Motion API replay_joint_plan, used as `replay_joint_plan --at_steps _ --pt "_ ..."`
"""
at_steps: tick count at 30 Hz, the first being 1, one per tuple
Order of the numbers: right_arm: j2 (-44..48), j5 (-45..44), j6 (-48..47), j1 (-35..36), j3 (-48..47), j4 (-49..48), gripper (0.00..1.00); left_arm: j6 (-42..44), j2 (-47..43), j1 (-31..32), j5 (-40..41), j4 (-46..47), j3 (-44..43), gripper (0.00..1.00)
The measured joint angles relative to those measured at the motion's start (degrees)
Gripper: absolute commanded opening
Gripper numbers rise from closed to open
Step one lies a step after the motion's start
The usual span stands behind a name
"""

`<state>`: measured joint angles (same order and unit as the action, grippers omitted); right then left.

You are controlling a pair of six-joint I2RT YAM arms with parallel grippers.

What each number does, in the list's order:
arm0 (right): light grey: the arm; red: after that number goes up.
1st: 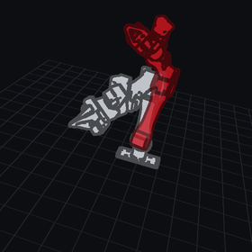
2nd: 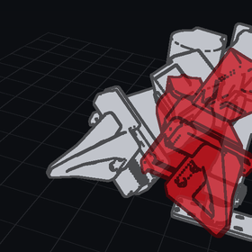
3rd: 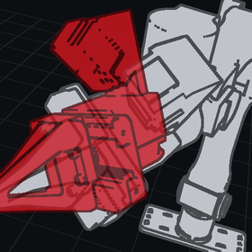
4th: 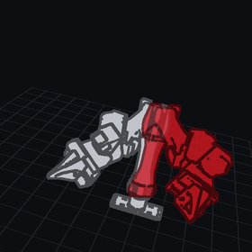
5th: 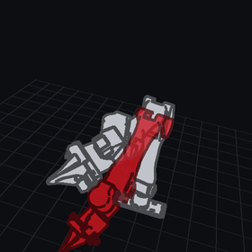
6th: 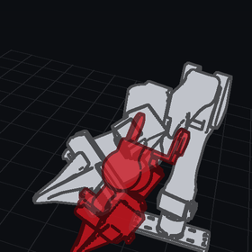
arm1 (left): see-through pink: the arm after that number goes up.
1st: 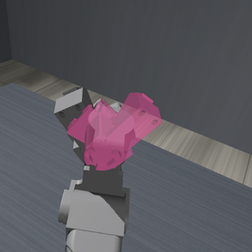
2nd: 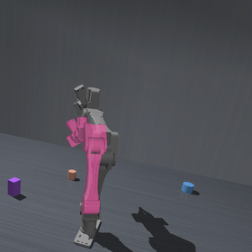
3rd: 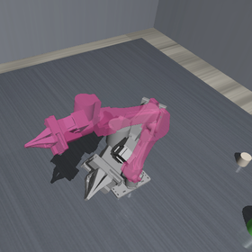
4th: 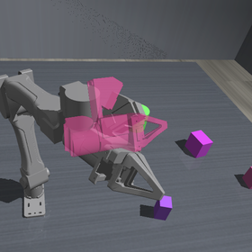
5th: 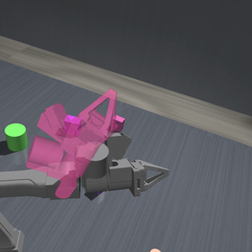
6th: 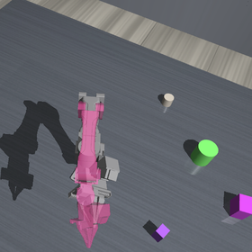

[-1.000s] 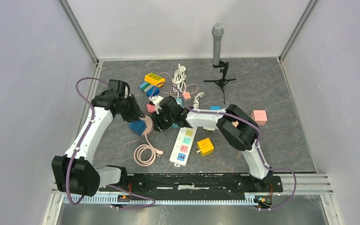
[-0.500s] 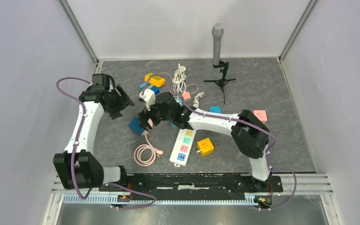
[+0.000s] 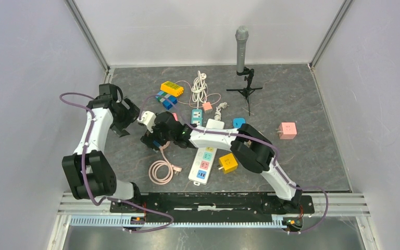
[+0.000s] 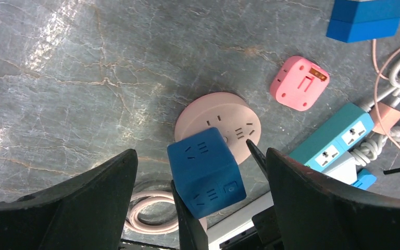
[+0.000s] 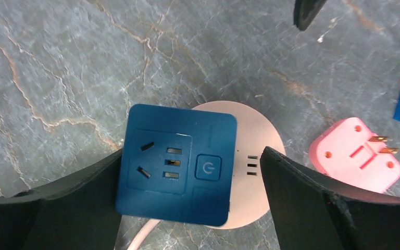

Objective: Pull the plug off the socket

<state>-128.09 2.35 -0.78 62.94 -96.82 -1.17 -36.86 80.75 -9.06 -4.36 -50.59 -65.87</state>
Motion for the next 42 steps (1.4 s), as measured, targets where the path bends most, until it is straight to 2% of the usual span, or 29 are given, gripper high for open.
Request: replay_joint_plan --at_steps 4,6,13,16,20,23,26,27,29,37,42 --pt "-2.27 0.2 -0.26 0.0 -1.68 2.05 0.64 -0.02 1.51 -0.59 -0.26 0.72 1.2 0.89" --pt "-2.25 0.63 -0.68 0.09 -1.66 2.45 0.56 0.0 2.05 -0.61 -1.18 1.57 2.27 0.87" --pt "4.0 3.61 -5.18 -0.17 8.92 -1.73 0.44 0.76 3.48 -0.61 -9.68 5.01 6.19 0.77" --pt "6.88 5.81 -7.41 -0.76 13.35 -2.6 0.43 1.6 4.09 -0.57 -13.9 6.71 8.66 0.7" --pt "10.25 11.65 -9.2 -2.45 19.63 -6.19 0.34 2.64 4.57 -0.39 -19.26 9.05 12.41 0.59" --pt "11.19 16.02 -10.08 -3.93 22.01 -8.68 0.24 2.95 5.01 0.28 -22.05 10.93 14.84 0.55" --pt "11.5 19.58 -10.88 -4.96 23.34 -10.73 0.03 2.99 5.05 1.66 -23.93 12.31 16.85 0.55" --pt "11.5 20.61 -11.15 -5.25 23.43 -10.99 0.0 2.99 5.05 2.34 -24.57 12.9 17.4 0.54" --pt "11.47 22.53 -11.47 -5.66 23.45 -11.06 0.0 2.97 5.29 3.65 -25.03 14.01 17.9 0.53" --pt "11.47 24.72 -11.89 -6.38 23.56 -10.14 0.0 2.95 7.39 6.19 -22.32 16.57 18.73 0.33" --pt "11.32 24.98 -9.9 -6.86 23.56 -10.08 0.0 2.91 6.54 8.39 -19.45 17.44 20.0 0.28"
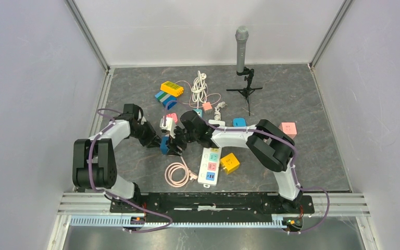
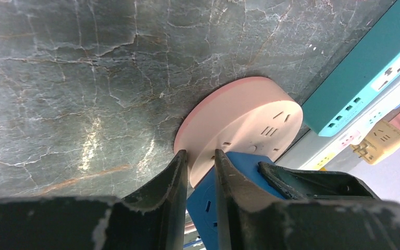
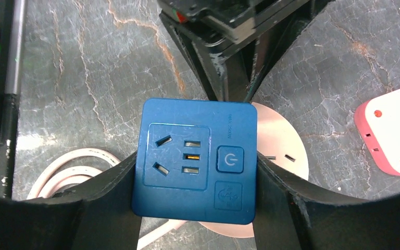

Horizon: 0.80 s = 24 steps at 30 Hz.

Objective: Pull the plug off the socket

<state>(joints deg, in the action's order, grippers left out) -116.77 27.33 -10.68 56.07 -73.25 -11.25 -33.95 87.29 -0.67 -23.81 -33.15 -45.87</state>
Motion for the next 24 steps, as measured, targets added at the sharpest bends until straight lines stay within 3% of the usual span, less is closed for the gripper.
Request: replay_joint_plan --at_steps 7,16,24 --pt "-0.85 3.89 5.9 -2.23 0.0 -3.48 0.0 -0.09 -1.36 0.66 1.05 2.1 1.49 0.26" --pt "-0.7 3.78 3.96 -1.68 0.44 -3.67 0.0 -0.35 -1.95 1.16 1.49 2.91 2.01 0.25" --pt "-1.57 7.37 14.86 -4.13 2.25 -10.86 0.0 -0.94 -1.97 1.33 1.27 3.56 2.05 0.24"
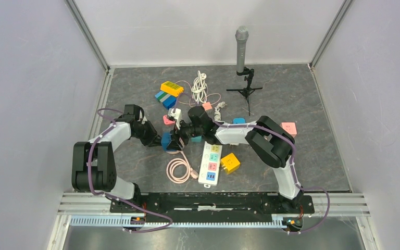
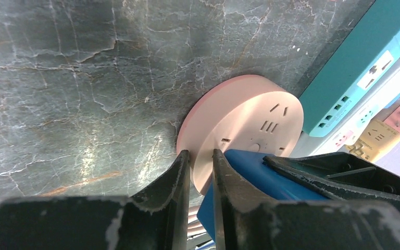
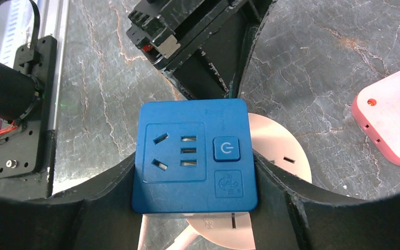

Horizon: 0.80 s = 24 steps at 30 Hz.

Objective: Pull the plug off the socket

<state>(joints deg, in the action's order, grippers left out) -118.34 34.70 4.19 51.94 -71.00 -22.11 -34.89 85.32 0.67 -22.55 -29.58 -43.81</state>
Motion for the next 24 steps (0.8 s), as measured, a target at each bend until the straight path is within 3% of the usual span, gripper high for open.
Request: replay_joint_plan --at_steps 6,14,24 --pt "-0.22 0.61 1.51 -0.31 2.19 -4.79 0.0 -0.37 -0.24 0.22 0.09 0.28 0.13 0.23" --pt "1.75 -2.25 -5.2 1.16 6.14 -6.95 0.0 -0.42 -0.17 1.09 0.2 0.35 0.5 0.23" --pt "1.73 -0.35 3.48 -0.52 9.68 -15.17 0.0 -0.46 -0.2 1.73 -0.66 0.26 0.33 0.21"
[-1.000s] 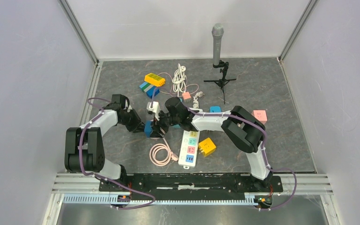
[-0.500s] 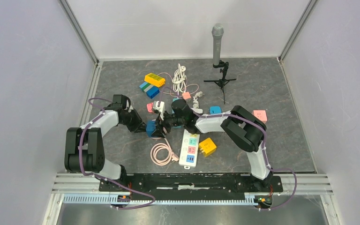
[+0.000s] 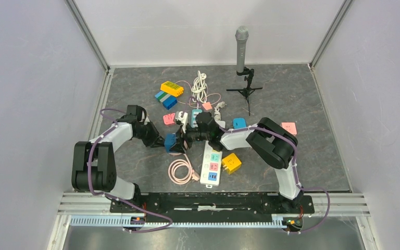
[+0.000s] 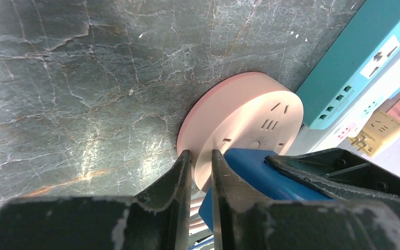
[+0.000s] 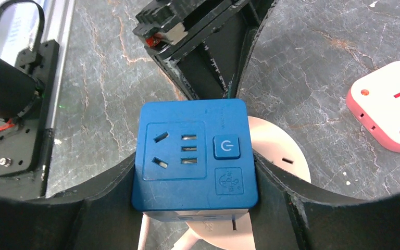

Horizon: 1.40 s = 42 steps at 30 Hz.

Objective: Pull the plug off the socket

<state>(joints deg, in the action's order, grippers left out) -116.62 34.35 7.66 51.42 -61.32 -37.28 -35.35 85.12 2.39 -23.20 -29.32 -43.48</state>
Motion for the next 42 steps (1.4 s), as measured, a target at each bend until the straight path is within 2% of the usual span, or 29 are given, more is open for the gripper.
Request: replay_joint_plan --at_steps 9,12,17,27,36,42 --pt "2.78 -4.79 -9.66 3.17 3.54 0.52 0.0 0.02 0.57 0.44 -0.7 -1.79 0.0 0.2" --pt "2.78 -4.66 -8.04 2.86 3.52 0.35 0.0 0.02 0.57 0.44 -0.7 -1.81 0.0 0.2" --pt "1.05 -1.51 1.77 0.79 3.48 -5.18 0.0 0.0 0.44 0.33 -0.92 -1.84 -0.22 0.2" --pt "2.58 -7.54 -5.31 3.89 5.33 -5.57 0.0 0.02 0.63 0.33 -0.85 -2.51 -0.26 0.2" --pt "-0.17 -3.5 9.29 0.33 5.99 -15.47 0.0 0.0 0.37 0.33 -1.51 -2.16 -0.76 0.2" --pt "0.74 -3.89 2.89 1.55 7.17 -14.45 0.0 0.0 0.76 0.37 -1.77 -2.32 -0.46 0.2"
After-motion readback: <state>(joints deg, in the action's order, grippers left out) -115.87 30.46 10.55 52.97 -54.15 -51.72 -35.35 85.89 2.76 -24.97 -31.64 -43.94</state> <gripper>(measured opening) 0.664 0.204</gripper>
